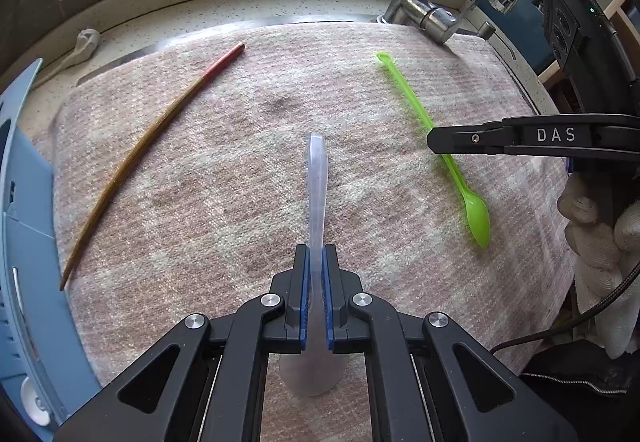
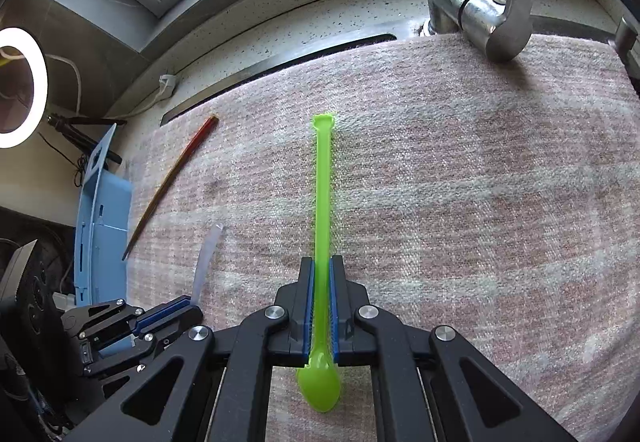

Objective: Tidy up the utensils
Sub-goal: 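Lift the clear spoon with the left tool while the right tool lifts the lime-green spoon toward the basket, then lower the clear spoon into the basket with the left tool while the right tool lowers the lime-green spoon, then open the left tool releasing the clear spoon while the right tool releases the lime-green spoon, then move the right tool onto the red-tipped chopstick and close on it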

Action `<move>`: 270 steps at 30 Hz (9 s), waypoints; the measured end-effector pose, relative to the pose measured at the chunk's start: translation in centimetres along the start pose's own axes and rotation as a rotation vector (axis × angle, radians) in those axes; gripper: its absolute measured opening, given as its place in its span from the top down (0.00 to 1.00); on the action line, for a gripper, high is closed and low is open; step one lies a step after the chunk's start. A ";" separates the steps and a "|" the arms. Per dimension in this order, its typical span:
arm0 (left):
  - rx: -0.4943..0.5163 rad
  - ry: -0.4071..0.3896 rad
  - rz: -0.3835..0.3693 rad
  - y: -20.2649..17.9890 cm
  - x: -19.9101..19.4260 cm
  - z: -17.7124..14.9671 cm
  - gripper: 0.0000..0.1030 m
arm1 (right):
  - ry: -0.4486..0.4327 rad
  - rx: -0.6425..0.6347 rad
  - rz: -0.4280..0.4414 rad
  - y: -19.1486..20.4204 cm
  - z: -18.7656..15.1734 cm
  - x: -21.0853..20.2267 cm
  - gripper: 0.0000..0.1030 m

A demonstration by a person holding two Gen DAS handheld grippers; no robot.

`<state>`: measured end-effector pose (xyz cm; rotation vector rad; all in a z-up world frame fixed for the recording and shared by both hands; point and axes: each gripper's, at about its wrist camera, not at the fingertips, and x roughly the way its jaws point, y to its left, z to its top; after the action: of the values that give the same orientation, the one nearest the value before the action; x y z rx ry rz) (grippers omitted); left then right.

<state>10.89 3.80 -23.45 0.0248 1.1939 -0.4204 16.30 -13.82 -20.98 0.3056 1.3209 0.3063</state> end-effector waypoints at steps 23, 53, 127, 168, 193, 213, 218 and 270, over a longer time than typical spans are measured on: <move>-0.032 -0.176 -0.012 0.4 -7.4 -1.3 0.95 | -0.052 -0.126 0.052 5.4 0.6 -3.1 0.94; -0.178 -0.415 0.106 6.7 -19.5 -6.6 0.96 | -0.029 -0.398 0.211 20.7 -1.5 -3.0 0.94; -0.039 -0.033 0.052 2.0 -3.5 0.0 0.95 | -0.032 -0.128 0.112 6.0 -1.4 -3.5 0.94; -0.028 -0.159 0.051 0.9 -7.1 -1.5 0.95 | -0.016 -0.142 0.112 7.1 -1.5 -3.2 0.94; -0.299 -0.438 0.193 11.6 -20.6 -11.1 0.95 | 0.029 -0.440 0.251 26.8 -3.0 -0.3 0.94; -0.354 -0.333 0.170 16.9 -17.2 -12.5 0.95 | 0.106 -0.368 0.262 31.3 -2.9 5.5 0.85; -0.358 -0.323 0.181 17.7 -16.9 -12.2 0.81 | 0.081 -0.319 0.279 30.6 -2.3 5.0 0.80; -0.505 -0.443 0.267 17.0 -17.1 -19.9 0.49 | 0.120 0.037 -0.173 20.1 4.8 10.1 0.80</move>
<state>-6.46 29.40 -18.93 -0.3265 0.8150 0.1172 22.27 8.41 -21.16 0.2041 1.4624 0.1562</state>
